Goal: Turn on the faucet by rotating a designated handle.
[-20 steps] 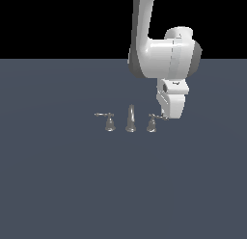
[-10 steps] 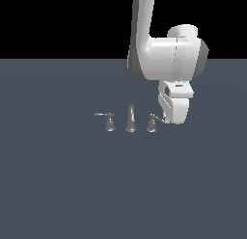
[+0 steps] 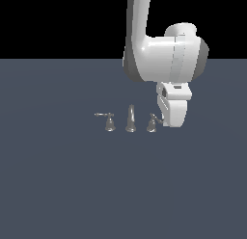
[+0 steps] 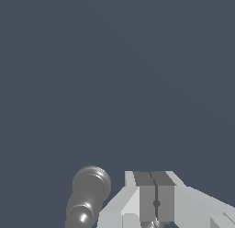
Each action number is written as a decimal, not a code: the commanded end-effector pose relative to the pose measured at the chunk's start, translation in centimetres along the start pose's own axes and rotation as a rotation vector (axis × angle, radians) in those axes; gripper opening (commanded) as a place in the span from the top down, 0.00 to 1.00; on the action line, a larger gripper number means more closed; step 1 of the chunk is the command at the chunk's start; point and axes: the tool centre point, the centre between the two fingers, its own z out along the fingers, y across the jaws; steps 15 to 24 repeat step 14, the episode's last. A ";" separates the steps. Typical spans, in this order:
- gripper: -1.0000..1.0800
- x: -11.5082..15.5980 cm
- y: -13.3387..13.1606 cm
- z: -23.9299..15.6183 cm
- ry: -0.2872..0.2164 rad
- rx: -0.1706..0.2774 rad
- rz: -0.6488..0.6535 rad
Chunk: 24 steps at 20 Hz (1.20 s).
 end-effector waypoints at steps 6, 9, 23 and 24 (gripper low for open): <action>1.00 -2.1 0.4 0.0 -0.001 -0.003 -0.001; 1.00 -4.4 -0.1 -0.1 -0.004 -0.003 -0.012; 1.00 -7.4 -0.6 -0.1 -0.009 -0.003 -0.026; 1.00 -7.4 -0.6 -0.1 -0.009 -0.003 -0.026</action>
